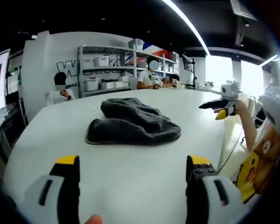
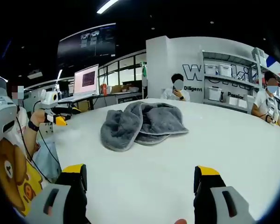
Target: Fold the towel on the table until its edges align and the towel forms a compact rectangular stack.
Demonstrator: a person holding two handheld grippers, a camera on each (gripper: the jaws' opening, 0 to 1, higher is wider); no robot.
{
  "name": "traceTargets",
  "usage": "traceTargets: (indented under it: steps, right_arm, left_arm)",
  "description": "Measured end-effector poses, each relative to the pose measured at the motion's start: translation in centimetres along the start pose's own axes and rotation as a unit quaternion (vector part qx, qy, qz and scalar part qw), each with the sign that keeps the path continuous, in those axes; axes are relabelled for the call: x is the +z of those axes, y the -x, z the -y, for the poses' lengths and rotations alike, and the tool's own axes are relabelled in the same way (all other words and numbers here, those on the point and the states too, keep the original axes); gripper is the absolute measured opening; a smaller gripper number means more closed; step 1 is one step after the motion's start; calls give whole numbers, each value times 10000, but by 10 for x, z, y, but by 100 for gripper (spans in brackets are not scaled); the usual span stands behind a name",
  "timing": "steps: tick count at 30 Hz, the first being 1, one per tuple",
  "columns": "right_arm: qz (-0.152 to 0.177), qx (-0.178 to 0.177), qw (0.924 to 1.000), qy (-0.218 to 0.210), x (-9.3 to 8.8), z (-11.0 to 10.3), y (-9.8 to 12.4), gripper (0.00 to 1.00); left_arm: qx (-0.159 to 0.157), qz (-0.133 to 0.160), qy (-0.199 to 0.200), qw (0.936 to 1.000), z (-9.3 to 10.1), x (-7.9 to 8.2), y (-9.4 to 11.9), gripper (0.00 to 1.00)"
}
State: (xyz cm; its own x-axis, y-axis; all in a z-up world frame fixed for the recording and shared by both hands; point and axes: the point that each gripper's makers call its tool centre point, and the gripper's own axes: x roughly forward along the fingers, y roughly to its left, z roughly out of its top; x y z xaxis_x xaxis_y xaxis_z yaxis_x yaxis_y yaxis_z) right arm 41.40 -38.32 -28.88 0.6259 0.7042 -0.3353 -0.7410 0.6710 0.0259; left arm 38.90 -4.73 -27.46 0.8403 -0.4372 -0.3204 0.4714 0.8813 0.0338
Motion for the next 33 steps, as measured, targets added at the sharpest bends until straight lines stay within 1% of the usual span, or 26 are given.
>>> traceTargets:
  steps: [15, 33]
  right_arm:
    - [-15, 14, 10000, 25, 2, -2, -2, 99]
    - [-79, -5, 10000, 54, 0, -1, -1, 99]
  left_arm:
    - [7, 10, 0, 10000, -2, -1, 2, 100]
    - [5, 12, 11, 10000, -3, -2, 3, 100]
